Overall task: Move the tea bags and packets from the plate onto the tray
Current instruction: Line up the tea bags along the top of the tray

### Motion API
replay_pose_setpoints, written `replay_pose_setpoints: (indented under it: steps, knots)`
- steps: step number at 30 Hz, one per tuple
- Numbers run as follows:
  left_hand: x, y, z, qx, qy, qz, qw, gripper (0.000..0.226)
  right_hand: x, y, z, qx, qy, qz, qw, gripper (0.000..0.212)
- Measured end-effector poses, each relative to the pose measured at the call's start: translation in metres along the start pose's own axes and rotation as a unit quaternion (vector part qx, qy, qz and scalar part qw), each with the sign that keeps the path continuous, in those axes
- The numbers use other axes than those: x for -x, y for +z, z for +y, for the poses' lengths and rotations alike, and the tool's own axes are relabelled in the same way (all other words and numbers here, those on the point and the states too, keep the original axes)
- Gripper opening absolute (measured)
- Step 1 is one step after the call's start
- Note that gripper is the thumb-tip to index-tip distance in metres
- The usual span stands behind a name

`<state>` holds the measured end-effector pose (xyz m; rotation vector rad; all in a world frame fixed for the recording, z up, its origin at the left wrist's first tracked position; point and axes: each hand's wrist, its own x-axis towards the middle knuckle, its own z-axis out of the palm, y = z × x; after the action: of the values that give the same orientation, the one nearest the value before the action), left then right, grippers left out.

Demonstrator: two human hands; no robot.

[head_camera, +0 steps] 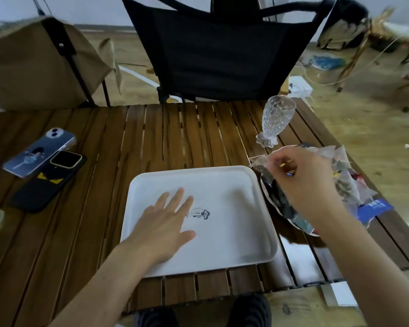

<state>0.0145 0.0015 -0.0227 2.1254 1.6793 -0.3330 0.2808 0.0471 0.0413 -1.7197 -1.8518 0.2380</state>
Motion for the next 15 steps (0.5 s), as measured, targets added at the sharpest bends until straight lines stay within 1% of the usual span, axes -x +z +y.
replay_pose_setpoints:
  steps: [5,9,11,13,15]
  knots:
    - [0.002,0.001,0.0,0.013,-0.012,-0.042,0.999,0.09,-0.001,0.044,0.0,0.028,-0.024,-0.061,0.997,0.015]
    - [0.008,-0.001,0.002,0.028,-0.023,-0.066,0.997,0.096,-0.003,0.057,0.003,0.051,0.007,-0.09,0.995,0.011]
    - [0.011,-0.001,0.004,0.034,-0.028,-0.069,0.997,0.097,-0.003,0.057,0.003,0.065,0.021,-0.098,0.993,0.019]
    - [0.014,0.001,0.006,0.033,-0.034,-0.072,0.996,0.098,-0.002,0.056,0.002,0.066,0.021,-0.101,0.992,0.022]
    - [0.017,0.003,0.008,0.034,-0.044,-0.077,0.995,0.1,0.0,0.055,0.001,0.07,0.023,-0.121,0.99,0.027]
